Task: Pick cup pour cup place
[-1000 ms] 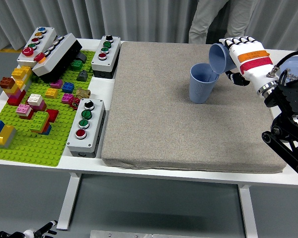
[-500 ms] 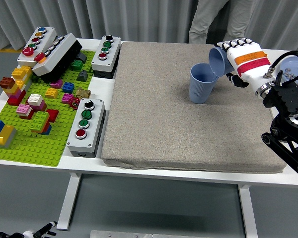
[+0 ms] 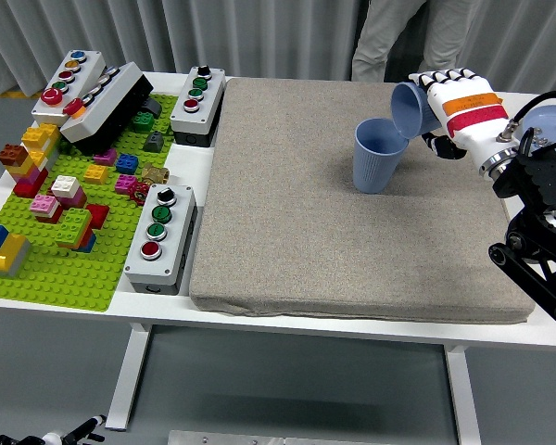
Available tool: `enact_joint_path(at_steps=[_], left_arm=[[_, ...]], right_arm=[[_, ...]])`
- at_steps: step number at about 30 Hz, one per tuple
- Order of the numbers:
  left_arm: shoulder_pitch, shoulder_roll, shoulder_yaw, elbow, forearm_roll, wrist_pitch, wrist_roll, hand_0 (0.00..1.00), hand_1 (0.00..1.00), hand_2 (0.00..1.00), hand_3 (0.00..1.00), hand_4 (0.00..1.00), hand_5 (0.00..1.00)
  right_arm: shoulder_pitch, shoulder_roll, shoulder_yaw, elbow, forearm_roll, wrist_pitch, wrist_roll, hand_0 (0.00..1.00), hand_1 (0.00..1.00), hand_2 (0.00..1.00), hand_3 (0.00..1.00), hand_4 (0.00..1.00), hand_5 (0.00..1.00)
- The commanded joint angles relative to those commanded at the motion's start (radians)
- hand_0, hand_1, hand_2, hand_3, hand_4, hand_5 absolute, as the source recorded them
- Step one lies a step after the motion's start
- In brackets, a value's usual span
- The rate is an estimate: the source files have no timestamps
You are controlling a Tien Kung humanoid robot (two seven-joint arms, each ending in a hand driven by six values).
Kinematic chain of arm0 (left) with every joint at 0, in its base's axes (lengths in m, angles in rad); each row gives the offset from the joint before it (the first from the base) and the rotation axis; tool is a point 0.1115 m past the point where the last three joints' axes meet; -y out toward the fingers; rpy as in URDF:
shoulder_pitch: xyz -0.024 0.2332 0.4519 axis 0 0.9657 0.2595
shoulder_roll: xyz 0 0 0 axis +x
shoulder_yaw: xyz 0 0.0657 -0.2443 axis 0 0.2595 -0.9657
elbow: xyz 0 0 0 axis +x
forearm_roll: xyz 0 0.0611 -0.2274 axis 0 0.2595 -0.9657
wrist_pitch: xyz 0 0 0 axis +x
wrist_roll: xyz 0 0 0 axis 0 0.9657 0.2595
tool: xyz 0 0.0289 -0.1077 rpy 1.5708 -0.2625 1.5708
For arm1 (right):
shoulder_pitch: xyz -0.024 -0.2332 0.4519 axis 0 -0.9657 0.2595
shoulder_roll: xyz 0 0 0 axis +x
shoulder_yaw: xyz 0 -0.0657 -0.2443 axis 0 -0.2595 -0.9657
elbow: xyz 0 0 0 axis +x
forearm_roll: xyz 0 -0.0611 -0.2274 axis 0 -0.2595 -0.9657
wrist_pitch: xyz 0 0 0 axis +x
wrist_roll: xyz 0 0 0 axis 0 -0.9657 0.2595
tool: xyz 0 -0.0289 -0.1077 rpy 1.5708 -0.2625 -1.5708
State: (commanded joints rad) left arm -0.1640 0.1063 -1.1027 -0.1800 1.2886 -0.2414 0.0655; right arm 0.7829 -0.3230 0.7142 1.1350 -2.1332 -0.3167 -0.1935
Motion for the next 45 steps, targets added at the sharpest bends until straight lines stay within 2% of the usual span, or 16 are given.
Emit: enact_joint_path(at_steps=[8, 13, 16, 21, 24, 27, 39, 41, 45], left_arm=[[-0.001, -0.002, 0.002, 0.000, -0.001, 0.000, -0.001, 0.834, 0.843, 0.873, 0.799, 0.643, 0.998], [-0.003, -0.003, 0.003, 0.000, -0.001, -0.001, 0.000, 0.834, 0.843, 0.873, 0.800, 0.642, 0.998], [-0.003, -0.005, 0.004, 0.000, 0.000, -0.001, -0.001, 0.834, 0.843, 0.872, 0.800, 0.642, 0.998], [-0.002, -0.007, 0.007, 0.000, -0.002, -0.001, -0.002, 0.834, 0.843, 0.872, 0.800, 0.642, 0.998], [-0.003, -0.008, 0.009, 0.000, -0.002, -0.002, -0.002, 0.834, 0.842, 0.872, 0.800, 0.641, 0.998], [-0.004, -0.008, 0.010, 0.000, -0.002, -0.002, -0.002, 0.834, 0.842, 0.872, 0.800, 0.641, 0.998], [-0.002, -0.010, 0.015, 0.000, -0.004, -0.003, -0.002, 0.833, 0.843, 0.872, 0.801, 0.642, 0.998], [-0.002, -0.011, 0.015, 0.000, -0.003, -0.003, -0.002, 0.834, 0.843, 0.872, 0.801, 0.642, 0.998], [-0.001, -0.011, 0.017, 0.000, -0.004, -0.004, -0.002, 0.834, 0.843, 0.872, 0.801, 0.642, 0.998]], right_arm=[[-0.021, 0.007, 0.111, 0.028, 0.223, 0.002, 0.049, 0.821, 0.668, 0.537, 0.551, 0.597, 0.002], [-0.059, 0.036, 0.223, 0.013, 0.426, 0.033, 0.102, 0.821, 0.672, 0.540, 0.552, 0.590, 0.002], [-0.089, 0.055, 0.286, -0.014, 0.556, 0.086, 0.144, 0.813, 0.669, 0.541, 0.555, 0.589, 0.002], [-0.125, 0.078, 0.380, -0.062, 0.764, 0.194, 0.163, 0.813, 0.669, 0.541, 0.555, 0.589, 0.002], [-0.141, 0.094, 0.419, -0.122, 0.894, 0.258, 0.171, 0.811, 0.671, 0.542, 0.554, 0.578, 0.002], [-0.160, 0.106, 0.437, -0.166, 1.017, 0.295, 0.173, 0.811, 0.671, 0.542, 0.554, 0.578, 0.002], [-0.210, 0.143, 0.456, -0.220, 1.519, 0.341, 0.206, 0.814, 0.675, 0.544, 0.549, 0.576, 0.002], [-0.212, 0.144, 0.455, -0.221, 1.549, 0.343, 0.210, 0.815, 0.676, 0.544, 0.549, 0.574, 0.002], [-0.217, 0.148, 0.456, -0.220, 1.530, 0.338, 0.223, 0.815, 0.676, 0.544, 0.549, 0.574, 0.002]])
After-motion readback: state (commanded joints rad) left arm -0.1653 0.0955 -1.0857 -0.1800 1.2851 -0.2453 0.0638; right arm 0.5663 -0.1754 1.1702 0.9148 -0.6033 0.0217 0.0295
